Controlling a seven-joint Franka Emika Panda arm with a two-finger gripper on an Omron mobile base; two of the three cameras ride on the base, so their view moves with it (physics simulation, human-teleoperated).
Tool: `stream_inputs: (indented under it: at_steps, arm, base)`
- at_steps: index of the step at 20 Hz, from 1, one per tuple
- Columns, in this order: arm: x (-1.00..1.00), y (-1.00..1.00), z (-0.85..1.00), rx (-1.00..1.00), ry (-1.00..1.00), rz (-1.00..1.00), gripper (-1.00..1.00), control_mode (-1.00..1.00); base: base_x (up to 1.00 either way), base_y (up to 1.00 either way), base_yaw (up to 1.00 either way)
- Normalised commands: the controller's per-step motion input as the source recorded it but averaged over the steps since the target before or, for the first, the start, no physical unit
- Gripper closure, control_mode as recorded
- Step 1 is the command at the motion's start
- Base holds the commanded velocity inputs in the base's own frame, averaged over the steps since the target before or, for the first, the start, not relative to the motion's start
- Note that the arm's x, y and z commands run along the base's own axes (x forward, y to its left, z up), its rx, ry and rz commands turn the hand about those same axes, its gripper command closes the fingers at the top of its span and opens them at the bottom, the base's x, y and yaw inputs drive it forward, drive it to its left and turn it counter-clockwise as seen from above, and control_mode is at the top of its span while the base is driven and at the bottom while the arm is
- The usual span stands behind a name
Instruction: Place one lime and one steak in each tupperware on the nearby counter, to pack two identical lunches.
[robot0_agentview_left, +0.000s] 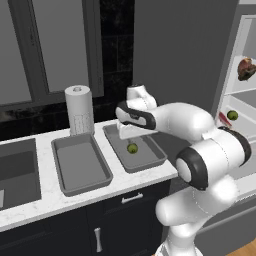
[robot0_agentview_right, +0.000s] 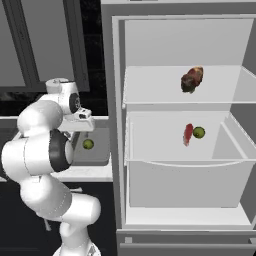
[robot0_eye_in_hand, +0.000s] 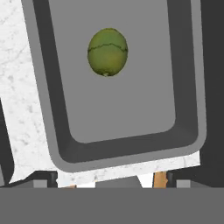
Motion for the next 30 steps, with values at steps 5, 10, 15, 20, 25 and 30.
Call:
stream_inputs:
  at_steps: [5,10,15,20,25,30]
  arm:
    - [-1.00,0.00,-0.09,0.02,0.02,0.00,-1.00,-1.00]
    - [-1.00,-0.11,-0.13,0.00,0.00,0.00,-1.00,-1.00]
    - [-1.00,-0.26,-0.01,0.00,0.00,0.00,-1.00,-1.00]
    - [-1.00,-0.38,0.10,0.00,-0.02,0.00,-1.00,-1.00]
    - [-0.87,-0.32,0.71,0.00,-0.08,0.00,-1.00,-1.00]
    - [-0.38,-0.17,0.97,0.00,-0.04,0.00,-1.00,-1.00]
  base:
    - [0.00,0.00,0.00]
    - [0.00,0.00,0.00]
    - [0.00,0.00,0.00]
    - [0.00,0.00,0.00]
    - [0.00,0.00,0.00]
    - [0.00,0.00,0.00]
